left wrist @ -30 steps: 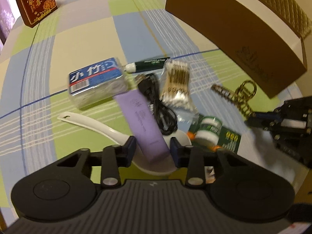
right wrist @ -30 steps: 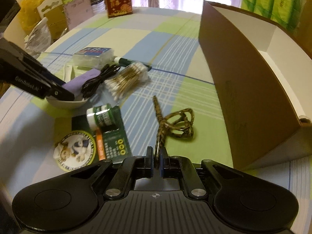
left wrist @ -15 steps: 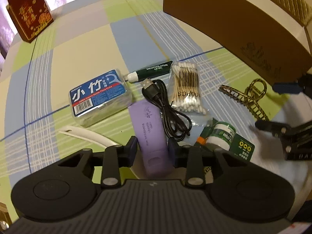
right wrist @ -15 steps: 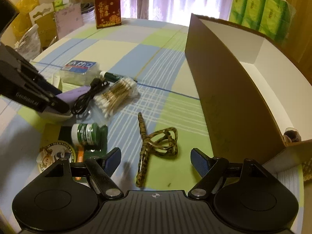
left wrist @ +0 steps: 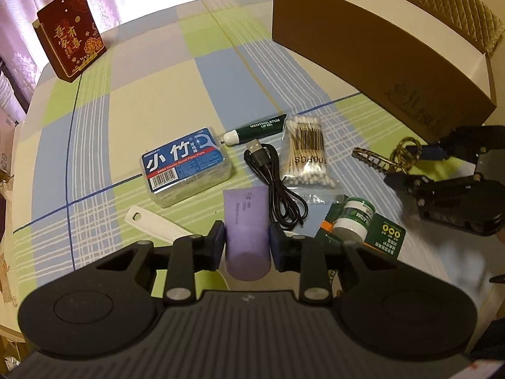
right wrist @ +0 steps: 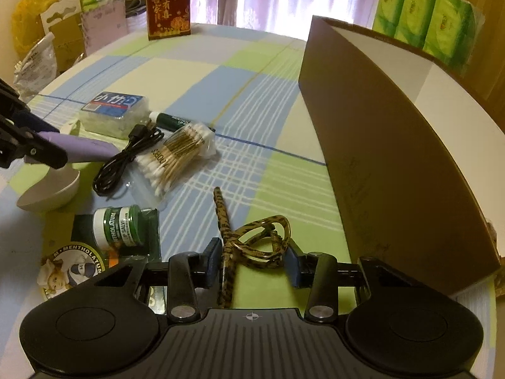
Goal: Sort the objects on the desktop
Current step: 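Lift the purple tube with the left tool while the right tool carries the clip to the box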
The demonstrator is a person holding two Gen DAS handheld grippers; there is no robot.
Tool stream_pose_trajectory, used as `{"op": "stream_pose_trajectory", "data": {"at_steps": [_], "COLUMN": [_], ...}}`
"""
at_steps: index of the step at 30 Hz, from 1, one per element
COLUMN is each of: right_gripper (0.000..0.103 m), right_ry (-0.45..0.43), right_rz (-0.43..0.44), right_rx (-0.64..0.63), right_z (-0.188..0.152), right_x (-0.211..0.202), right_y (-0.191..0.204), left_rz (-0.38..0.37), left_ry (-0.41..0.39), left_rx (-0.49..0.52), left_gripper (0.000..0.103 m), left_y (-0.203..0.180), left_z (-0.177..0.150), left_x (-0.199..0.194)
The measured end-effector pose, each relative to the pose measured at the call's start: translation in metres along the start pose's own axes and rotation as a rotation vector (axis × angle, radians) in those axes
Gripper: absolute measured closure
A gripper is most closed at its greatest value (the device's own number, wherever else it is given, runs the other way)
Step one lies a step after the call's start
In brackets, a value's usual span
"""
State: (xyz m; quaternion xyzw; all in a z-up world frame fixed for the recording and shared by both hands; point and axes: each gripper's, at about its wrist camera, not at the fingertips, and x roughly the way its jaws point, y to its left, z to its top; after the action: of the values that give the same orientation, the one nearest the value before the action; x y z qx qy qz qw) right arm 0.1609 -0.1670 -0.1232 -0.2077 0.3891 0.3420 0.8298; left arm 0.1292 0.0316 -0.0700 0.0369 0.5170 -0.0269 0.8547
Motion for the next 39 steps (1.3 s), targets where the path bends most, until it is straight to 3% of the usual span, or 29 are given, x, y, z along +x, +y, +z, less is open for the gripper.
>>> {"op": "stream_pose_trajectory", "data": {"at_steps": [8,17,39], "right_gripper": [0.064,0.066,0.067], "right_ry": [0.015,0.01,-0.089], "right_rz": [0.01,0.0,0.026], "right_rx": [-0.006,-0.014,0.02], "right_z": [-0.006,-0.012,-0.013], "right_x": [-0.007,-0.016,-0.068], "right_y": [0.0,0.004,0.0], "left_rz": [-0.008,0.033,0.026], "left_ry": [0.047,0.083,-0.068], "left_rx": [-0.034,0.084,-0.05], "left_gripper": [0.077,0.077,0.078], "left_y": [0.001,-0.015,-0.01], "left_z": [-0.003,0.0,-0.012], "left_x": [0.019,0.03,-0.031]}}
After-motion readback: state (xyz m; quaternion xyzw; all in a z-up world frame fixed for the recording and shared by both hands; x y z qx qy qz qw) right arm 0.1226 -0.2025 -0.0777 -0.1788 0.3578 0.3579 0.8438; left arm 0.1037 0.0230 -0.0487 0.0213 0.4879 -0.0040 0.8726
